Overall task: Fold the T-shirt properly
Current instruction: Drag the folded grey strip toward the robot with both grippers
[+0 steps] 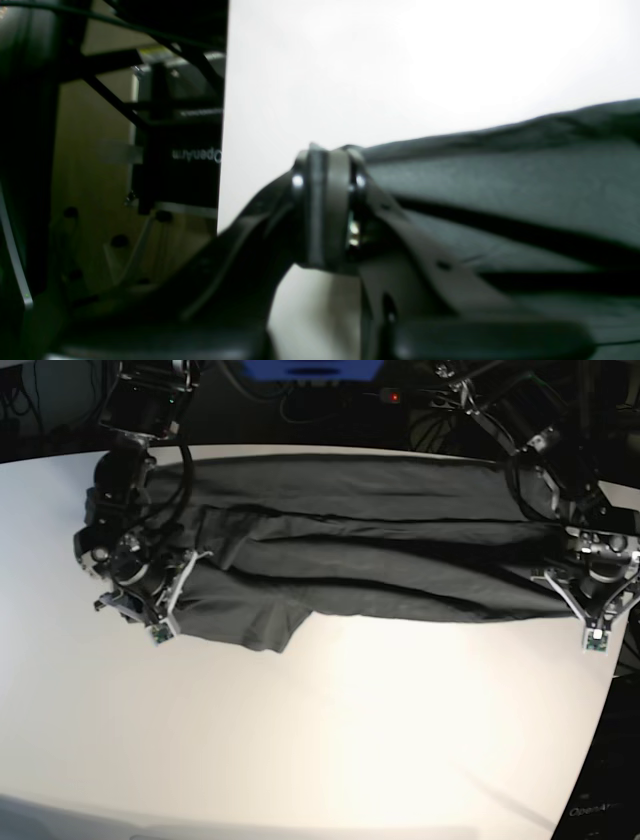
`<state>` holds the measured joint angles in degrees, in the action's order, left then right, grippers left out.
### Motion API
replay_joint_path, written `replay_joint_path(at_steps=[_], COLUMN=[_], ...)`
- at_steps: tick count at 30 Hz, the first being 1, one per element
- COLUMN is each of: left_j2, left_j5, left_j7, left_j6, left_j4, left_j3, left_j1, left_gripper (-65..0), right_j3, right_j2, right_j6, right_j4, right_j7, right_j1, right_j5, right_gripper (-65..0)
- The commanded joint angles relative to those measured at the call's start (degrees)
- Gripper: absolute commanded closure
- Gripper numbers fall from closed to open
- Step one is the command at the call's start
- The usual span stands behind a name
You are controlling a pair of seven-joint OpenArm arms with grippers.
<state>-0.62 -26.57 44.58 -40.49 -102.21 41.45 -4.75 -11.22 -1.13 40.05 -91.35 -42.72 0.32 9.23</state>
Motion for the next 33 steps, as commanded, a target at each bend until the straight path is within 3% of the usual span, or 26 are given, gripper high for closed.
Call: replay_joint_path(at_steps=[1,9,21,33], left_j2=[-0.48,-0.39,1.81,1.46], left_j5=[0.06,0.5,0.59,2.52], left_j7=[-1.02,-0.93,-1.54,-1.63], left_j6=[0.49,0.49,0.49,0.49], left_j4=[-1.48,-1.74,-5.26,-7.28], left_j3=[-0.09,-0.09,0.09,0.17], left_j1=[-0.83,0.4,4.18,7.7], left_gripper=[-2.6,-2.6,-2.6,-2.6], right_j3=[0.01,0.1,0.1,0.01], right_j2=[0.29,0.38,0.73,1.43], right_j6=[-0.05,-0.05,-0.05,-0.05], right_j4=[-2.41,-12.78,-17.97,-21.4], right_j7=[0.92,0.83,1.36,1.36], right_j1=[0.34,-5.99,-15.39,-23.22], right_j5=[-0.58,-0.49,-0.49,-0.49], right_gripper=[-0.9,-0.9,-0.9,-0.9])
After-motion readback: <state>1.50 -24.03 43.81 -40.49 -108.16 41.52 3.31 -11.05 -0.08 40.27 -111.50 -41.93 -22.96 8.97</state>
